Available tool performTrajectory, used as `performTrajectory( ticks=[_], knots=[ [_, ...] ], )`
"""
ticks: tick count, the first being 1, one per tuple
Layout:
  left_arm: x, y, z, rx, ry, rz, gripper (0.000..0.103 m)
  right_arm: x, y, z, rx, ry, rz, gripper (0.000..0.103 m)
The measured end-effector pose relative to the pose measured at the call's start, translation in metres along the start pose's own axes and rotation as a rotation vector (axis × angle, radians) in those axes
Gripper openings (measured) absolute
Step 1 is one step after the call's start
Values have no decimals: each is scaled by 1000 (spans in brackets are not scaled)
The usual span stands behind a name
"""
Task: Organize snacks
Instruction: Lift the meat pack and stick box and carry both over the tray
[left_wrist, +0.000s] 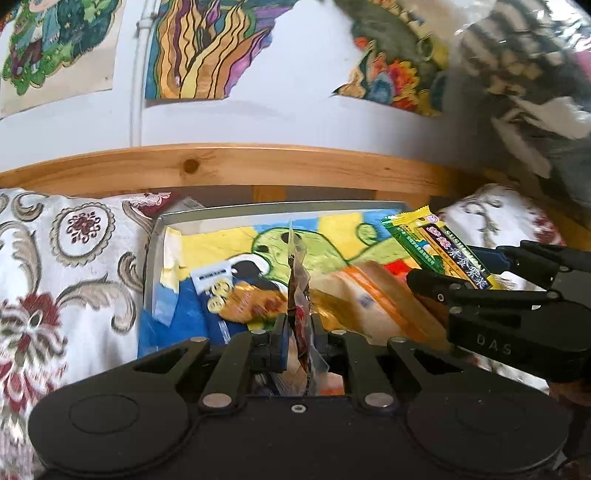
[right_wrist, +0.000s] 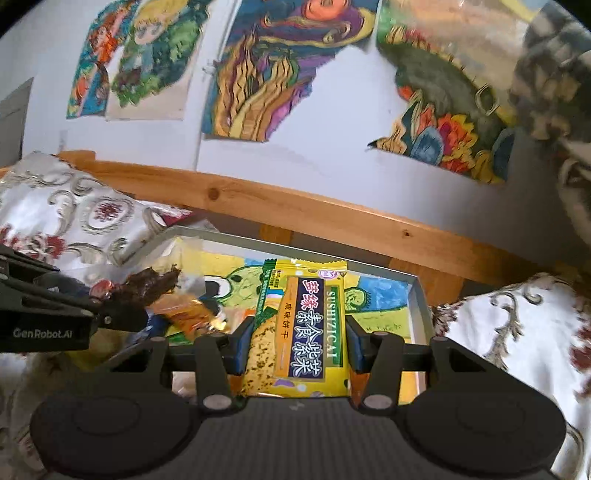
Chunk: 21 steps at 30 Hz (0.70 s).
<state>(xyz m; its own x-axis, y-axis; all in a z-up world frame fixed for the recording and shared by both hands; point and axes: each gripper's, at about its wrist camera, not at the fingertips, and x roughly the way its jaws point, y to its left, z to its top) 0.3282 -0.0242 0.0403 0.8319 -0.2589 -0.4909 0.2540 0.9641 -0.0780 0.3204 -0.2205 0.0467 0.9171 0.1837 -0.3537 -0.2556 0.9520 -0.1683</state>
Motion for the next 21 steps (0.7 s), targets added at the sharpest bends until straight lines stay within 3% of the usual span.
performTrajectory(
  ticks=[7, 21],
  knots=[
    [38, 2, 7, -13, 17, -11, 10, 43, -3, 4, 24, 58, 25, 53],
    [56, 4, 4, -45, 32, -5, 11, 54, -14, 3, 148, 75, 51, 55]
  ],
)
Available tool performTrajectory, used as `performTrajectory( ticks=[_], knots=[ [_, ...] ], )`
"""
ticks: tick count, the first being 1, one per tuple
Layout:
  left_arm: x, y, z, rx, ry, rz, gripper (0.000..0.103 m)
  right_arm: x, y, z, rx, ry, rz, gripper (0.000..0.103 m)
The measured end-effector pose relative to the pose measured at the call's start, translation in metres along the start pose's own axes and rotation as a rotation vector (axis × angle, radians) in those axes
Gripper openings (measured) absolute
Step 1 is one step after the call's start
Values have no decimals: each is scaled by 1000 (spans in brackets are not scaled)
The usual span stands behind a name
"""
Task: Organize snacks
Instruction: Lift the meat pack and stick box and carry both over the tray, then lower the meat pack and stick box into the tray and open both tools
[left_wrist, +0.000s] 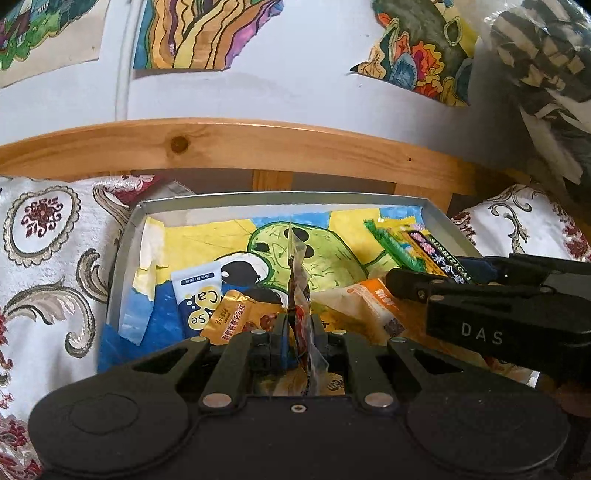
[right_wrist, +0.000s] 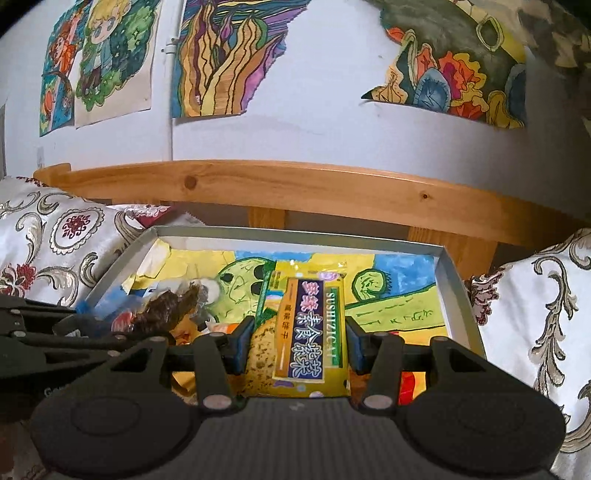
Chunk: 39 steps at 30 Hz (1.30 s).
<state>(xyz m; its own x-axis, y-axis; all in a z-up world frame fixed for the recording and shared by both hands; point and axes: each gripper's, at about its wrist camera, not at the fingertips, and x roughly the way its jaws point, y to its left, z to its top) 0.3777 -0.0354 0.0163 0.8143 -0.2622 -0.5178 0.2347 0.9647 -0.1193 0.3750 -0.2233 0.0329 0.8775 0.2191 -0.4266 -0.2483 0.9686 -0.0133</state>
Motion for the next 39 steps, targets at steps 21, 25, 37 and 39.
performTrajectory(
  ticks=[21, 25, 37, 39],
  knots=[
    [-57, 3, 19, -92, -120, 100, 97, -57, -23, 17, 89, -100, -46, 100],
    [-82, 2, 24, -104, -148, 114, 102, -81, -22, 22, 90, -131, -58, 103],
    [-151, -14, 17, -98, -181, 125, 102, -143, -10, 19, 136, -131, -36, 103],
    [-160, -16, 13, -94, -180, 130, 102, -152, -7, 15, 136, -135, -35, 103]
  ],
)
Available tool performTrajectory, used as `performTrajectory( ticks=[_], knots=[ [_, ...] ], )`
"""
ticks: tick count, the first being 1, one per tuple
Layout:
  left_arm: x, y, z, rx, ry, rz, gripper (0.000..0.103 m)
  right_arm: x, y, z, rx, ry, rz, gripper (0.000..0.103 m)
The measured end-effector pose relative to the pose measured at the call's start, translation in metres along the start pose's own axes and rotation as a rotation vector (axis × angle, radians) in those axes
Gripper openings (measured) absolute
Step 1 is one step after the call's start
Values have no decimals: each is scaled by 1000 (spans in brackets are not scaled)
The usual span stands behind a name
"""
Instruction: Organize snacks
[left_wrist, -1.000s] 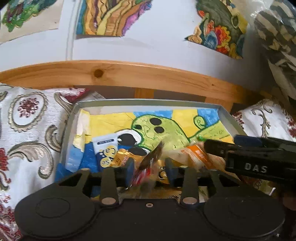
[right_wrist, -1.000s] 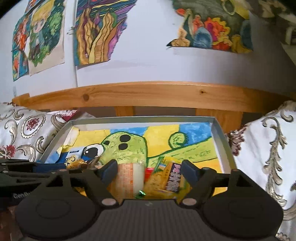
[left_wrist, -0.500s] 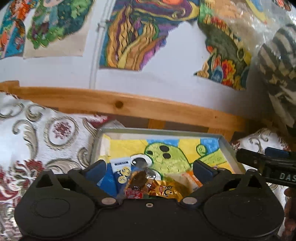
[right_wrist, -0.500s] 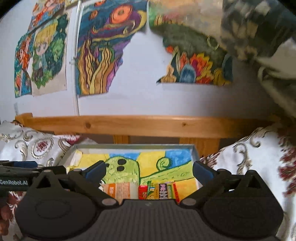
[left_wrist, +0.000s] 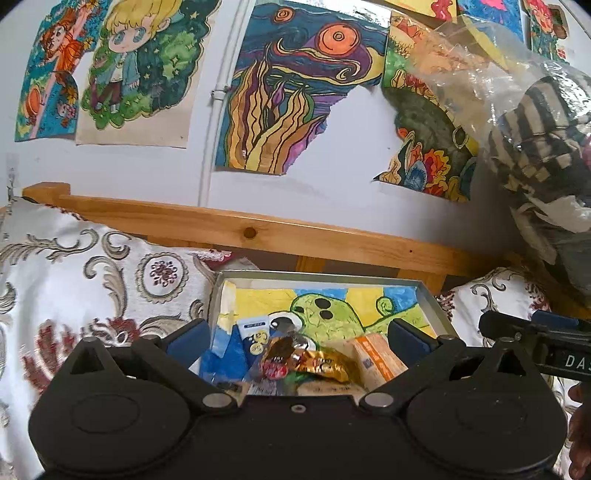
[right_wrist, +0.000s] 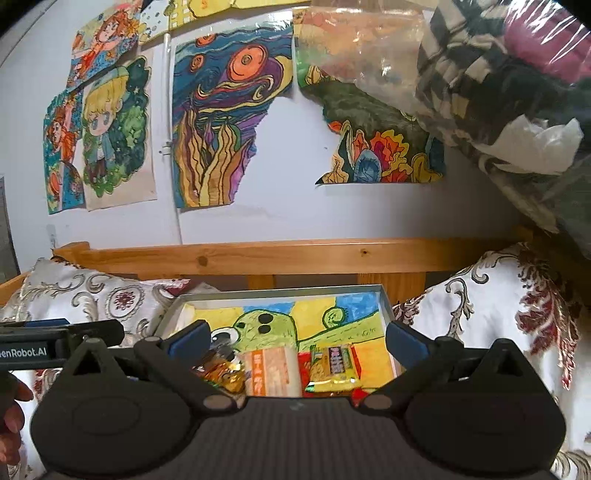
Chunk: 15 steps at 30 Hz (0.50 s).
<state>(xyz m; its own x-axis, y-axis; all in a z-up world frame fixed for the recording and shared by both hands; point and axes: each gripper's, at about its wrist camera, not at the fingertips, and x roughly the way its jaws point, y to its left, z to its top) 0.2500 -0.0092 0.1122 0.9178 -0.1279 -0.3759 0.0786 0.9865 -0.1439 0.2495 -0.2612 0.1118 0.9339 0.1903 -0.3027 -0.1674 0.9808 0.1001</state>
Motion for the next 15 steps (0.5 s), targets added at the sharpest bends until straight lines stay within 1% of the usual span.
performTrajectory(
  ticks=[10, 15],
  knots=[
    [-47, 1, -23, 8, 13, 24, 102, -49, 5, -23, 30, 9, -4, 103],
    [-67, -1, -36, 18, 18, 31, 102, -68, 13, -34, 22, 18, -11, 103]
  ],
)
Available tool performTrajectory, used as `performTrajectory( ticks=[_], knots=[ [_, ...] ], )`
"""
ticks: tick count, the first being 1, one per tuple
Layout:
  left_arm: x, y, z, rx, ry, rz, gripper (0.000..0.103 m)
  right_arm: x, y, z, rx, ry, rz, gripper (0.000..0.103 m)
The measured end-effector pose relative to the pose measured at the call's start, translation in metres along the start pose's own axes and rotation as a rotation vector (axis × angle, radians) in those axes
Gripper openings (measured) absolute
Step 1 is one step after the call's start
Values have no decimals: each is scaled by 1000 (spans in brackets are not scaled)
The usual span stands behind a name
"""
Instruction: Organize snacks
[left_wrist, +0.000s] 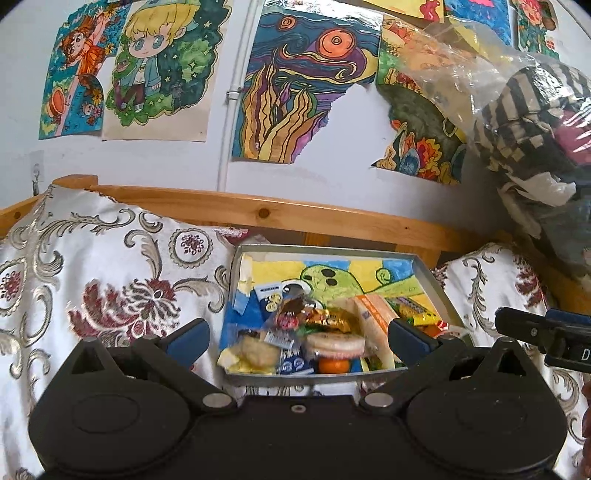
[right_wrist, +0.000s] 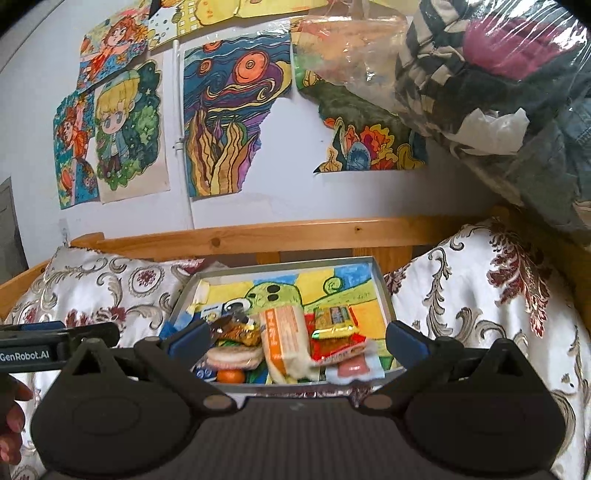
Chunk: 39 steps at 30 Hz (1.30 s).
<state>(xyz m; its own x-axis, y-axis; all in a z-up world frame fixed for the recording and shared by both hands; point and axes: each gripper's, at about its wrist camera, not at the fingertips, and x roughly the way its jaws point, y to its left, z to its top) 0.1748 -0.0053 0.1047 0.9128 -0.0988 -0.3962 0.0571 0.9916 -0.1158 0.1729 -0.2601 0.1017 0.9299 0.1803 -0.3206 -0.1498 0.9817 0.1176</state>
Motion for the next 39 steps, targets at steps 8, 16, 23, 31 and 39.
performTrajectory(
  ticks=[8, 16, 23, 31, 39],
  knots=[
    [-25, 0, -17, -5, 6, 12, 102, -30, 12, -14, -16, -3, -4, 103],
    [-49, 2, -42, 4, 14, 27, 102, -55, 20, -41, -33, 2, -26, 103],
    [-64, 1, -74, 33, 48, 15, 102, -78, 26, -74, -22, 10, -86, 103],
    [-72, 1, -95, 57, 63, 18, 102, -90, 28, -94, -37, 27, -105, 103],
    [-71, 2, -117, 79, 86, 22, 102, -88, 28, -114, -54, 47, -109, 103]
  ],
)
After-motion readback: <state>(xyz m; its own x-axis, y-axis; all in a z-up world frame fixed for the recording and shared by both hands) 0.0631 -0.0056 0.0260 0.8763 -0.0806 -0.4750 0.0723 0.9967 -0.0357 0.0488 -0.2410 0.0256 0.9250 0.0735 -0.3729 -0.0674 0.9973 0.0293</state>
